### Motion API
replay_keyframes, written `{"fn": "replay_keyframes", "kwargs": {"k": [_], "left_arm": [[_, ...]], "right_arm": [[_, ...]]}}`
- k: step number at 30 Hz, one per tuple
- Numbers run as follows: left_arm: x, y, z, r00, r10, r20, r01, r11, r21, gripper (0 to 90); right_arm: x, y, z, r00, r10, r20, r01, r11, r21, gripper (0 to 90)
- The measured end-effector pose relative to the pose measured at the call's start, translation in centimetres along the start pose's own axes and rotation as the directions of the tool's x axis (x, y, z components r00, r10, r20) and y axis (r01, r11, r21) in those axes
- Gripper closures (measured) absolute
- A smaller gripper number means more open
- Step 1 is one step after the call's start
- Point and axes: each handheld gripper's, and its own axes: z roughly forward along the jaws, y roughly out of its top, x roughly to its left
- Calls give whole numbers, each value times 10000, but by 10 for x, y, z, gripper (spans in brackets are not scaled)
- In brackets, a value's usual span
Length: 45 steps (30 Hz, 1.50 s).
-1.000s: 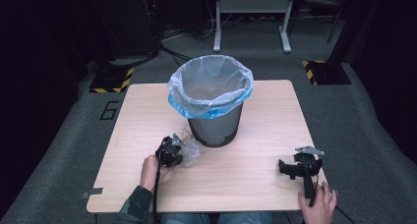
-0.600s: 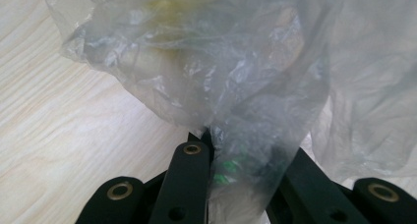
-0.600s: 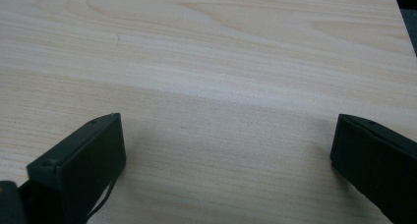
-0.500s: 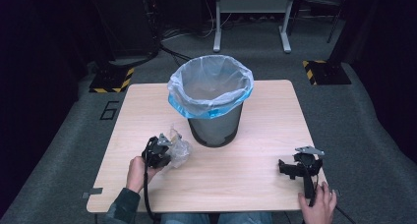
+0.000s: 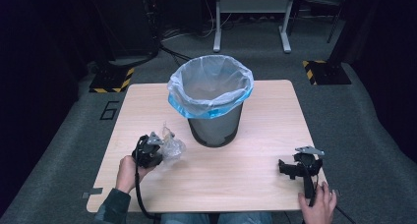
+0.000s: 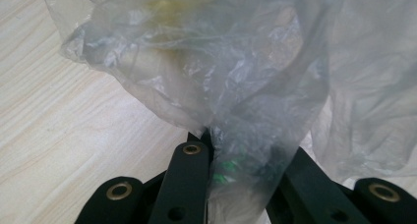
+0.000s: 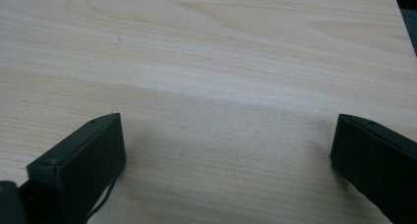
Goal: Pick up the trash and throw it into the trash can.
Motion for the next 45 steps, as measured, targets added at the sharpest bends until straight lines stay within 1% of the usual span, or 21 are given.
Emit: {"fn": "replay_keyframes", "kwargs": {"k": [2, 4, 6, 9, 13, 18, 20, 23, 33, 36, 37, 41, 43, 45], "left_arm": [[2, 1, -4, 9998, -69, 169, 69, 10000, -25, 828], [3, 2, -8, 9998, -100, 149, 101, 9999, -57, 828], [5, 2, -12, 9996, -142, 259, 146, 9998, -160, 827], [7, 3, -18, 9994, -168, 318, 175, 9996, -225, 827], [8, 5, -26, 9993, -103, 356, 111, 9997, -210, 828], [12, 9, -35, 9983, -118, 568, 133, 9996, -250, 829], [13, 11, -38, 9985, -119, 537, 131, 9997, -229, 829], [14, 15, -43, 9986, -51, 520, 64, 9997, -252, 829], [15, 23, -53, 9961, 85, 881, -60, 9996, -286, 828], [16, 26, -55, 9955, 176, 934, -153, 9996, -254, 828], [15, 27, -56, 9953, 153, 952, -128, 9996, -265, 826], [15, 32, -61, 9955, 251, 916, -226, 9994, -276, 823], [16, 33, -63, 9943, 252, 1037, -221, 9993, -314, 823], [16, 36, -65, 9939, 317, 1055, -284, 9991, -325, 824]], "right_arm": [[0, 0, 0, 10000, 4, 3, -4, 10000, -1, 0], [0, 0, 0, 10000, 0, 29, 0, 10000, -1, 0], [0, 0, 0, 10000, 0, 14, 0, 10000, 9, 0], [0, 0, 0, 10000, -8, 16, 8, 10000, 1, 0], [0, 0, 0, 10000, 0, 15, 0, 10000, 1, 0], [0, 0, 0, 10000, -6, 11, 6, 10000, 3, 0], [0, 0, 0, 10000, -2, 28, 2, 10000, -1, 0], [0, 0, 0, 10000, -7, 27, 7, 10000, 0, 0], [0, 0, 0, 10000, -3, 27, 3, 10000, -1, 0], [0, 0, 0, 10000, -2, 25, 2, 10000, 7, 0], [0, 0, 0, 10000, -7, 14, 7, 10000, 4, 0], [0, 0, 0, 10000, -1, 30, 1, 10000, 0, 0], [0, 0, 0, 10000, -5, 14, 5, 10000, 2, 0], [0, 0, 0, 10000, 8, -8, -8, 10000, -2, 0]]}}
